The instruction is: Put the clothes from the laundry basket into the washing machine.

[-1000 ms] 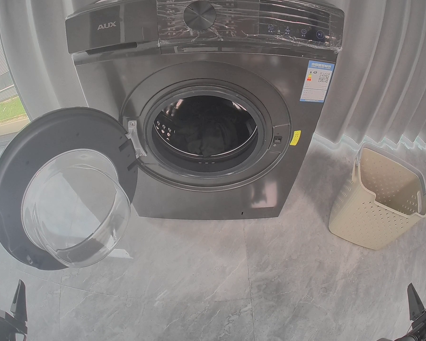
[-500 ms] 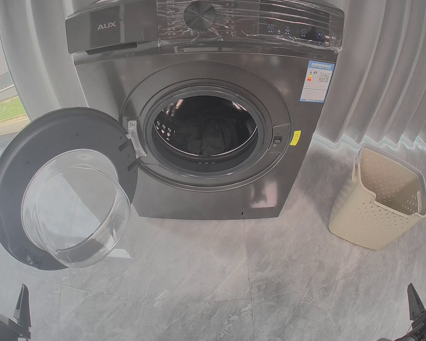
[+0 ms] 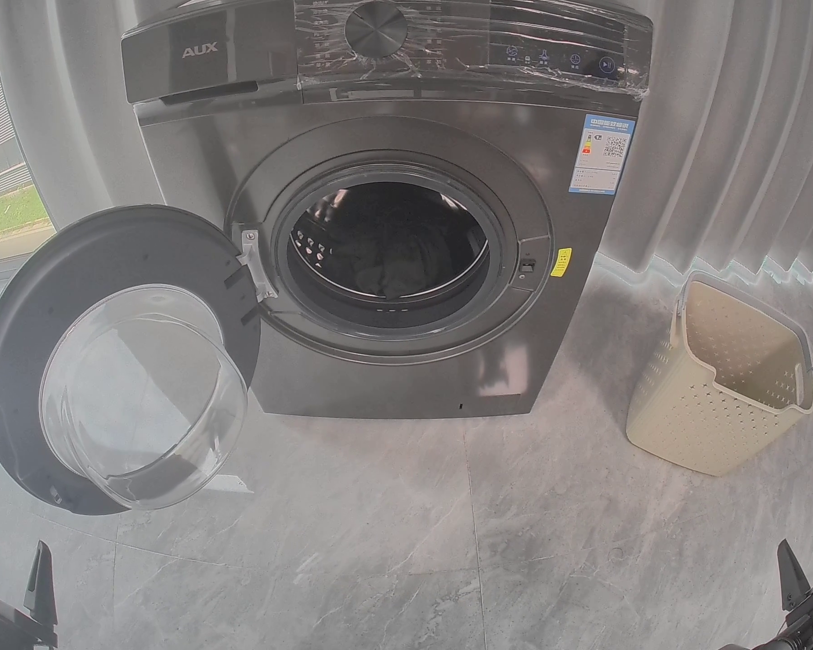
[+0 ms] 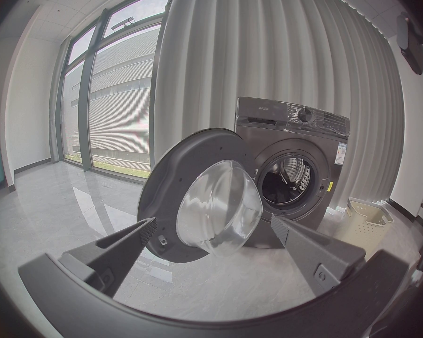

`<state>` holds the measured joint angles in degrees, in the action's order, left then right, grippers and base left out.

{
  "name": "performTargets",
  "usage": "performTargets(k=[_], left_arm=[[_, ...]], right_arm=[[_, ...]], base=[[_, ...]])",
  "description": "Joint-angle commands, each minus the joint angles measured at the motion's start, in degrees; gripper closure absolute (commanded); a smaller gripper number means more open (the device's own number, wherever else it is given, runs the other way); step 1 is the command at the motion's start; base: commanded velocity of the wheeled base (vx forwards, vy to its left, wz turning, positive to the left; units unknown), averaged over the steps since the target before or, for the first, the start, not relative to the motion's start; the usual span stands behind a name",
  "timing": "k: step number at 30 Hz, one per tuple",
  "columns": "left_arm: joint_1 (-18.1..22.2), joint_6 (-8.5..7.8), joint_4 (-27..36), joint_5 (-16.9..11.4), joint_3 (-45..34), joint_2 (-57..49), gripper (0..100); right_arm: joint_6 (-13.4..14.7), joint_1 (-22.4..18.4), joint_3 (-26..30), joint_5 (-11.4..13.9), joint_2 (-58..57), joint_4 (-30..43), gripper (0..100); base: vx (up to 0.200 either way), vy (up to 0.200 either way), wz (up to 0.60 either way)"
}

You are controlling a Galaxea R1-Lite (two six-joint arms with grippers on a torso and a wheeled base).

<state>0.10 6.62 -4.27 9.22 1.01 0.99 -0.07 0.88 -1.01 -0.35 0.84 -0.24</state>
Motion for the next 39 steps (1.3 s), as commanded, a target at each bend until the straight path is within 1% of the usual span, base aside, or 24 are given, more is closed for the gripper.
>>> performTargets(k=[1,10,13,17,18,22,28,39], left_arm=[[0.08,0.15,-0.04,0.01,-1.01,-0.81,0],[0.08,0.24,0.05,0.1,-1.01,-0.81,0],[0.08,0.5,0.05,0.1,-1.01,-0.81,0],[0.08,0.68,0.05,0.01,-1.01,-0.81,0],[-0.01,0.94,-0.04,0.1,-1.01,-0.81,0],[-0.01,0.76,-0.04,0.1,-1.01,-0.81,0],[0.08,0.59,-0.04,0.1,-1.01,-0.81,0],[0.08,0.59,-0.04,0.1,-1.01,-0.81,0]], right_arm=[[-0.01,0.09,1.01,0.0,-0.84,-0.02,0],[-0.01,0.09,1.01,0.0,-0.84,-0.02,0],[-0.01,0.09,1.01,0.0,-0.84,-0.02,0],[-0.1,0.09,1.01,0.0,-0.84,-0.02,0],[-0.1,0.09,1.01,0.0,-0.84,-0.02,0],[-0.1,0.09,1.01,0.0,-0.84,-0.02,0],[-0.1,0.09,1.01,0.0,-0.84,-0.02,0],[-0.1,0.09,1.01,0.0,-0.84,-0.02,0]], base=[[0.0,0.0,0.0],[0.0,0.0,0.0],[0.0,0.0,0.0],[-0.2,0.0,0.0],[-0.2,0.0,0.0],[-0.2,0.0,0.0],[0.0,0.0,0.0],[0.0,0.2,0.0]])
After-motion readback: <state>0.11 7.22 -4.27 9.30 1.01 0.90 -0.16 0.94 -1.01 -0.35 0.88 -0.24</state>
